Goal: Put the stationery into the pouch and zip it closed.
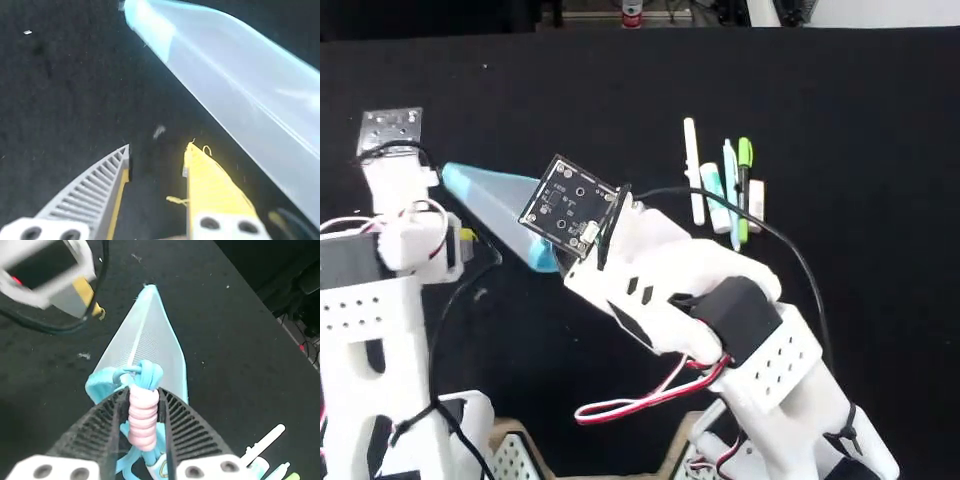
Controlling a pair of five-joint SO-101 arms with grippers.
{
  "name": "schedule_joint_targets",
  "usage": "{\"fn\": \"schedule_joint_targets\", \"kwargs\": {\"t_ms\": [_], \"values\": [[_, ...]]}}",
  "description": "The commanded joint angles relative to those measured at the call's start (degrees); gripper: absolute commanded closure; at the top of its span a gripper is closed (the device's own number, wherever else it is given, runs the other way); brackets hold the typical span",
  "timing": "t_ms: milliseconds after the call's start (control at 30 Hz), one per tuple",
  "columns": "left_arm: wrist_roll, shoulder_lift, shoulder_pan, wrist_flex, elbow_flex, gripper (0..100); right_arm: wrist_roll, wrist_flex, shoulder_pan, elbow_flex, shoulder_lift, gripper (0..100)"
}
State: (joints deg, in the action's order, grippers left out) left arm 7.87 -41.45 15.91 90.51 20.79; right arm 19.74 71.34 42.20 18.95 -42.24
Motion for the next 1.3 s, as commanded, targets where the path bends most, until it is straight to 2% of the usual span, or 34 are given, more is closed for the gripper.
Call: {"fn": "schedule_joint_targets", "kwargs": {"t_ms": [0, 100, 400, 633, 833, 1067, 1267], "values": [[2.37, -1.67, -3.12, 8.97, -9.71, 82, -0.09, 1.41, 0.53, -0.22, -2.77, 98.8], [2.02, -4.04, -7.52, 10.29, -10.07, 82, -0.09, 0.62, 0.53, 1.54, -6.29, 98.8], [-6.77, -23.03, -23.69, 10.2, -4.18, 82, -0.44, -8.97, 0.35, 15.87, -19.3, 98.8], [-7.12, -25.85, -24.92, 9.76, 0.84, 82, -0.53, -11.25, 0.26, 19.3, -22.81, 98.8], [-15.74, -26.2, -25.01, 9.85, 0.75, 82, -0.53, -11.25, 0.26, 19.12, -22.9, 98.8], [-17.14, -26.2, -25.19, 9.85, -1.1, 82, -0.53, -11.25, 0.26, 19.3, -22.9, 98.8], [-17.32, -25.67, -32.66, 8.18, -1.71, 82, -0.53, -11.25, 0.26, 19.3, -22.9, 98.8]]}}
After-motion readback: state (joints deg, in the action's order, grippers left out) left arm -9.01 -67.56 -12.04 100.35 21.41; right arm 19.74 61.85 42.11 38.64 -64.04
